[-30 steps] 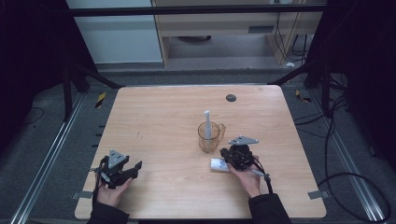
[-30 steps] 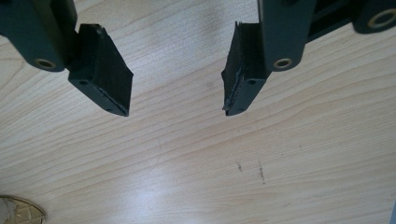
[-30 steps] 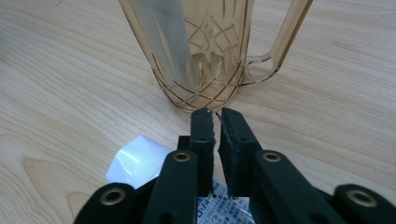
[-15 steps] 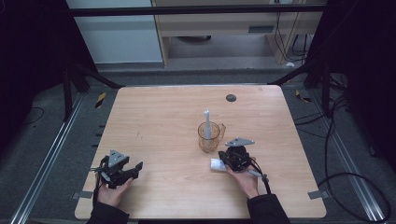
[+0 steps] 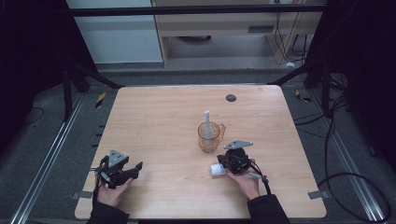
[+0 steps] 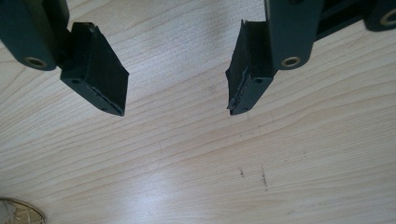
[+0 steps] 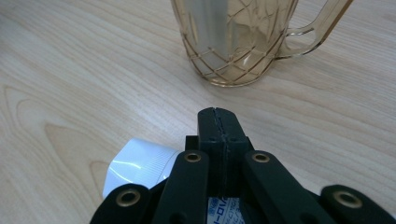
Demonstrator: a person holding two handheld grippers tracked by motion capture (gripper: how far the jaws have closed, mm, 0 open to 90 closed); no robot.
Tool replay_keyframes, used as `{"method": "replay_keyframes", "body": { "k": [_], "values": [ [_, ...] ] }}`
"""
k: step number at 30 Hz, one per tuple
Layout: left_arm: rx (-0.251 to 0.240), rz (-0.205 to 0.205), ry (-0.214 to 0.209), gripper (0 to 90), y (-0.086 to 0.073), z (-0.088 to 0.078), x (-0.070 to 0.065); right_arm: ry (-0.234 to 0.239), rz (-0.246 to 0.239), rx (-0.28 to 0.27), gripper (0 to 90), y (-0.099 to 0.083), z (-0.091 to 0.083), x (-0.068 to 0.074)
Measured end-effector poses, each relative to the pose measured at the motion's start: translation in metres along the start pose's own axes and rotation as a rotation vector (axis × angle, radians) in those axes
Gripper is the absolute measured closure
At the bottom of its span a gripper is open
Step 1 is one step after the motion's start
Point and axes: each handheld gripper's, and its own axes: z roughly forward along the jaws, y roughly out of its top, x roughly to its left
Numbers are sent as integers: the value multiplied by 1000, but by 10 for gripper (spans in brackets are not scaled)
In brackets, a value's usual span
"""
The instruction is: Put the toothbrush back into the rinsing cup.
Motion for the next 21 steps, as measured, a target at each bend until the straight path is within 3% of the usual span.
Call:
{"method": "replay_keyframes", "body": {
  "k": [21],
  "values": [
    [19, -15, -6, 378, -1, 1, 1, 62, -45, 50, 900, -14, -20, 8]
  ]
}}
